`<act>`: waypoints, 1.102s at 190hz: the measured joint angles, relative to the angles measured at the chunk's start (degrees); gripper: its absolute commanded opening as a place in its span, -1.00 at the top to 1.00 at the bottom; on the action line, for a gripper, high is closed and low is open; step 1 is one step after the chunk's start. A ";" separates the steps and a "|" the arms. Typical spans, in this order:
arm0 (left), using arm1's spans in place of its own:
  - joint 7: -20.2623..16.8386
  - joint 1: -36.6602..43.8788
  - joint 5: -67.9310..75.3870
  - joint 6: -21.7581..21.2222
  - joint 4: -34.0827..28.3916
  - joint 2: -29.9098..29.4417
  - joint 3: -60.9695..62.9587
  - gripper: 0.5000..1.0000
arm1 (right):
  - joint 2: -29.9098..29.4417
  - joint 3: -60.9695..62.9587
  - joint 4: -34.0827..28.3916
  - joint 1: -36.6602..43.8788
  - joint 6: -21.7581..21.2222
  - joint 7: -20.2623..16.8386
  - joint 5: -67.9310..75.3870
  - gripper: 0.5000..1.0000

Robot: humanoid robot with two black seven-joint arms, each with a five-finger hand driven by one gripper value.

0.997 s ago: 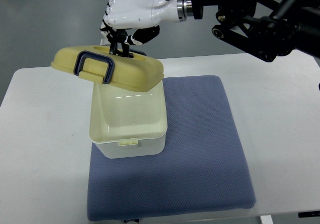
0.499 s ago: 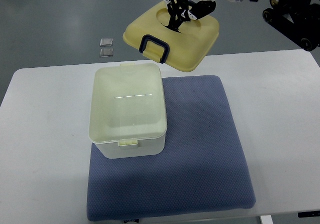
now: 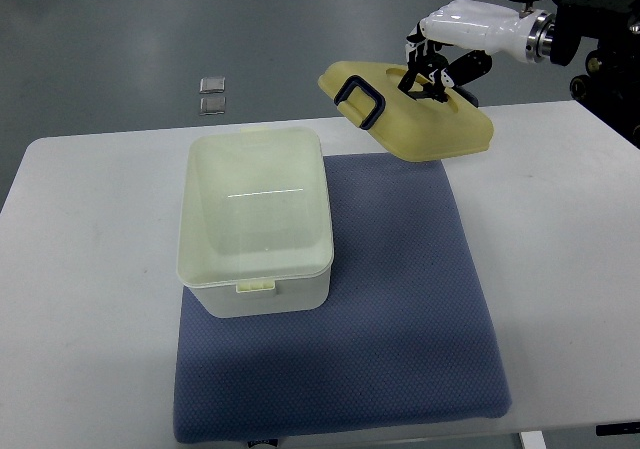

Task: Open white storage box with right hand
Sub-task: 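Carry the lid away from the box and lower it onto the mat, then release the lid handle and withdraw the right hand upward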

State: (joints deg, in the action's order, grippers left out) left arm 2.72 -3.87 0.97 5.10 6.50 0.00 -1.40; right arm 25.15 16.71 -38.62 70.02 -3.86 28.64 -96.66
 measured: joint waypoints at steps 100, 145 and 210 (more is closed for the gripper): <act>0.00 0.00 0.10 0.00 0.03 0.00 -0.01 -1.00 | 0.21 0.32 0.22 -8.19 0.35 -11.18 5.90 1.00; 0.00 0.01 0.10 0.00 0.00 0.00 -0.01 -1.00 | -1.36 0.35 0.20 -11.44 0.93 -14.18 12.18 1.00; 0.00 0.01 0.04 0.00 0.00 0.00 -0.01 -1.00 | -3.69 0.16 0.11 -15.02 2.97 -15.41 13.36 1.00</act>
State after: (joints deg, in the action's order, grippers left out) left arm 2.72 -3.86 1.01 5.10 6.50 0.00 -1.41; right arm 21.46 16.87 -38.51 55.00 -0.89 13.22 -83.30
